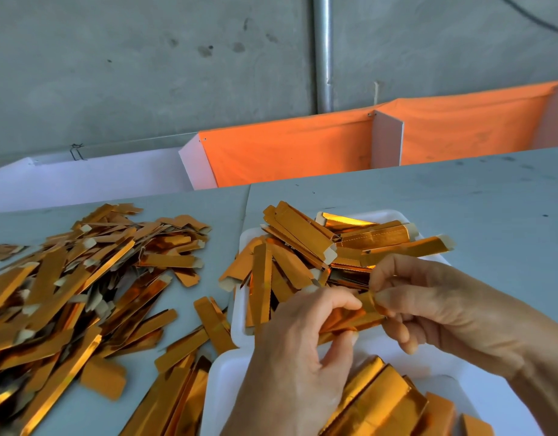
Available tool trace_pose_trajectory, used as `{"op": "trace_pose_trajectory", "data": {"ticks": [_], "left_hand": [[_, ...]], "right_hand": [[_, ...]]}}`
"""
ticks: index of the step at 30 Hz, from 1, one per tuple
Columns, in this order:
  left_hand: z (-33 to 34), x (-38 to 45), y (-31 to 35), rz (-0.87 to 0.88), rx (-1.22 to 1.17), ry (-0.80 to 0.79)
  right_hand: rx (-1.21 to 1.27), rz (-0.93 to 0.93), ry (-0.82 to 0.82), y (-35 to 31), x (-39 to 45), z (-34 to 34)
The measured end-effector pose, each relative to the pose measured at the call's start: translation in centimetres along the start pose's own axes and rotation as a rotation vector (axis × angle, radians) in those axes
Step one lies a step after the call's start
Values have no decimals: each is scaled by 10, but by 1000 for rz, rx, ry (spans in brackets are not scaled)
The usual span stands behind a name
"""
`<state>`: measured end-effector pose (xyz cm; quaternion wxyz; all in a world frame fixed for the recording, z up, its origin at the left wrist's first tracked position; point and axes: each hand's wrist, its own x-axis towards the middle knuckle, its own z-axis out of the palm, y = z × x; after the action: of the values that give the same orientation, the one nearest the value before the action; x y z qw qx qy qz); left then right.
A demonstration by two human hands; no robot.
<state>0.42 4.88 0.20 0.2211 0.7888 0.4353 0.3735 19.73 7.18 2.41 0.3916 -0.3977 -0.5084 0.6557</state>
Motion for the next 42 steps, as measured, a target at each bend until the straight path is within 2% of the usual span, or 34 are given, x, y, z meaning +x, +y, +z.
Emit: {"op": "trace_pose_trajectory", "data": {"ticks": [8, 13, 18, 24, 33, 39, 42], "left_hand": [[0, 0, 0, -49, -65, 2], [1, 0, -1, -13, -48, 22], [2, 0, -3, 81, 48, 55], [3, 3, -5, 238, 179, 137], [4, 2, -6, 240, 145, 161], [6, 2, -4, 159, 26, 142], [7, 2, -4, 171, 43, 140]], "right_hand": [[33, -10, 56, -2, -1, 1], [14, -9, 80, -3, -2, 2], [-29, -30, 92, -2, -2, 5], [-222, -84, 128, 0, 1, 5], [7, -42, 23, 0, -1, 2], [30, -14, 87, 1, 1, 1], [-1, -1, 110, 0, 1, 1]]}}
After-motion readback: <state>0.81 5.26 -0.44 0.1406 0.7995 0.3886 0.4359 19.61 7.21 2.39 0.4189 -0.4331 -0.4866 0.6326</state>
